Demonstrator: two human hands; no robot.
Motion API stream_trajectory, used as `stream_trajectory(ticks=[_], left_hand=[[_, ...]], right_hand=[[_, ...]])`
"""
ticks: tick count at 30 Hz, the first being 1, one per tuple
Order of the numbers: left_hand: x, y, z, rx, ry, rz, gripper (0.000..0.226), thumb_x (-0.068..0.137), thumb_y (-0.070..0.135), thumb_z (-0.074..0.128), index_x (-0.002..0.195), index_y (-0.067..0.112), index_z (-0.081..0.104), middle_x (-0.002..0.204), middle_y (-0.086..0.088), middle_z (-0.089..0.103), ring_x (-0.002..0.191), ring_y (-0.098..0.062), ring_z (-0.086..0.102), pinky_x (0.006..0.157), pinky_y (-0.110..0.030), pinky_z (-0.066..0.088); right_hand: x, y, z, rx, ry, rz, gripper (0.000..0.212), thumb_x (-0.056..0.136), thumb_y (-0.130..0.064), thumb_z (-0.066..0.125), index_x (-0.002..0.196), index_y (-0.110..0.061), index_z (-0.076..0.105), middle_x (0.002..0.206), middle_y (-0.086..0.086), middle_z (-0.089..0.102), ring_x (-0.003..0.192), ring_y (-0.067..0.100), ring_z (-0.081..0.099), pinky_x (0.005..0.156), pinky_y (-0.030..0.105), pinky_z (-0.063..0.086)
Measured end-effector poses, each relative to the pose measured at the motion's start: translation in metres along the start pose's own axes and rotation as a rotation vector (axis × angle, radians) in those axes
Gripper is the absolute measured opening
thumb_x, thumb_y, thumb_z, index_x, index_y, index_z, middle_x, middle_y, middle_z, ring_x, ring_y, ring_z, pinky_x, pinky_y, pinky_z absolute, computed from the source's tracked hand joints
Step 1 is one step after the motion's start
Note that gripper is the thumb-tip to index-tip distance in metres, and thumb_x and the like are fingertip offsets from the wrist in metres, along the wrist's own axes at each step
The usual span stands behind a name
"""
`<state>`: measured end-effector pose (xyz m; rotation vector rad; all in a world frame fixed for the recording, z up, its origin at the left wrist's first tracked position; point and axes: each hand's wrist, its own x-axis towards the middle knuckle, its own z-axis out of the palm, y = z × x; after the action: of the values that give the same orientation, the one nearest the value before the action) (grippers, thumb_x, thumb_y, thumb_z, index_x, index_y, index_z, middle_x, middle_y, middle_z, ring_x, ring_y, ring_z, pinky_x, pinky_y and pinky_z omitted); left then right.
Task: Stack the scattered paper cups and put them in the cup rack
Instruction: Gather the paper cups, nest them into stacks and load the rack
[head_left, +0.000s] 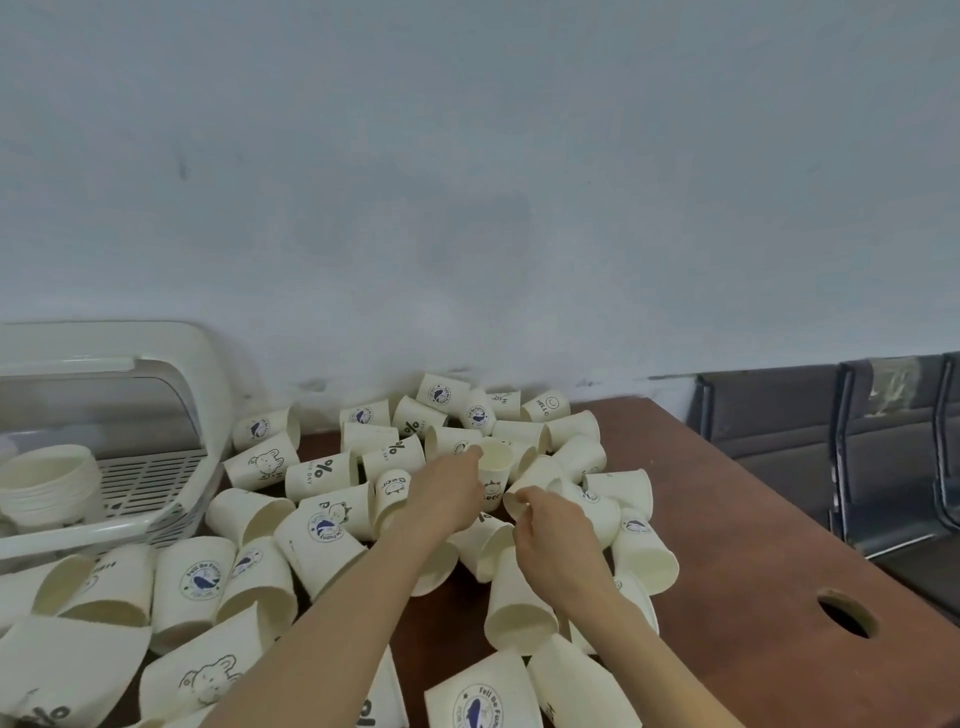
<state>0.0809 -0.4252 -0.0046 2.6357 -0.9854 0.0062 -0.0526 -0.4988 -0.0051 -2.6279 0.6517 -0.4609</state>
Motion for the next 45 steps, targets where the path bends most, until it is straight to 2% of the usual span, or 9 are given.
stream_trajectory(ticks=[7,14,19,25,30,32,34,41,45], left_hand=[[0.028,0.006,0.019,0.18,-0.008,-0.029,0.024,0.091,0.009,0.046,0.111,0.014,0.058,0.115,-0.009,0.059,0.104,-0.027,0.059,0.074,-0.034,0.043],[0.025,0.007,0.024,0.216,0.045,-0.036,0.024,0.087,0.002,0.05,0.106,0.012,0.058,0.109,-0.008,0.061,0.101,-0.028,0.061,0.07,-0.033,0.042],[0.005,0.008,0.008,0.18,0.198,0.006,0.015,0.096,0.01,0.042,0.1,0.013,0.055,0.102,-0.005,0.058,0.094,-0.029,0.061,0.065,-0.034,0.035],[-0.039,0.004,-0.019,0.146,0.331,0.071,0.013,0.098,0.015,0.041,0.101,0.012,0.053,0.101,-0.004,0.058,0.091,-0.029,0.061,0.063,-0.035,0.037],[-0.091,-0.004,-0.042,0.011,0.388,0.072,0.021,0.099,0.025,0.039,0.099,0.011,0.055,0.098,-0.003,0.06,0.088,-0.028,0.059,0.066,-0.037,0.042],[-0.114,-0.008,-0.048,-0.016,0.401,0.063,0.022,0.099,0.027,0.04,0.101,0.012,0.056,0.098,-0.001,0.06,0.088,-0.026,0.059,0.068,-0.037,0.043],[-0.134,-0.013,-0.052,-0.035,0.405,0.044,0.024,0.099,0.029,0.039,0.103,0.014,0.057,0.1,0.0,0.06,0.09,-0.025,0.058,0.071,-0.036,0.044],[-0.188,-0.035,-0.06,-0.097,0.419,0.003,0.025,0.1,0.033,0.039,0.105,0.017,0.058,0.096,0.003,0.061,0.088,-0.019,0.058,0.069,-0.03,0.042],[-0.206,-0.046,-0.065,-0.143,0.419,-0.013,0.024,0.099,0.033,0.04,0.106,0.019,0.058,0.097,0.005,0.061,0.088,-0.017,0.058,0.072,-0.031,0.046]], right_hand=[[0.008,0.011,0.002,0.018,0.019,-0.021,0.026,0.094,-0.015,0.04,0.113,-0.016,0.057,0.1,0.003,0.062,0.096,0.024,0.057,0.084,0.039,0.047],[0.003,0.008,-0.001,0.041,0.042,-0.039,0.026,0.095,-0.017,0.038,0.114,-0.016,0.056,0.103,0.005,0.061,0.097,0.024,0.055,0.083,0.039,0.046],[-0.007,0.003,-0.006,0.036,0.039,-0.034,0.03,0.095,-0.015,0.039,0.12,-0.015,0.056,0.107,0.006,0.062,0.101,0.024,0.056,0.085,0.039,0.046],[-0.035,-0.012,-0.015,0.03,0.058,-0.027,0.04,0.095,-0.014,0.038,0.133,-0.016,0.051,0.116,0.006,0.062,0.11,0.024,0.055,0.089,0.035,0.045],[-0.069,-0.023,-0.023,-0.019,0.072,0.035,0.036,0.088,-0.008,0.043,0.121,-0.013,0.056,0.103,0.007,0.063,0.098,0.025,0.058,0.082,0.039,0.046],[-0.082,-0.024,-0.022,-0.073,0.03,0.093,0.014,0.089,-0.012,0.043,0.091,-0.014,0.056,0.089,0.005,0.058,0.088,0.025,0.054,0.065,0.031,0.042],[-0.093,-0.025,-0.021,-0.127,-0.018,0.141,0.024,0.091,-0.017,0.043,0.067,-0.017,0.038,0.074,0.001,0.042,0.076,0.021,0.045,0.055,0.027,0.032],[-0.113,-0.033,-0.019,-0.2,-0.143,0.226,0.028,0.092,-0.029,0.045,0.068,-0.018,0.037,0.069,-0.004,0.043,0.078,0.021,0.052,0.064,0.03,0.039],[-0.115,-0.04,-0.018,-0.168,-0.198,0.273,0.012,0.086,-0.016,0.046,0.075,-0.017,0.041,0.077,-0.003,0.045,0.082,0.021,0.051,0.067,0.031,0.04]])
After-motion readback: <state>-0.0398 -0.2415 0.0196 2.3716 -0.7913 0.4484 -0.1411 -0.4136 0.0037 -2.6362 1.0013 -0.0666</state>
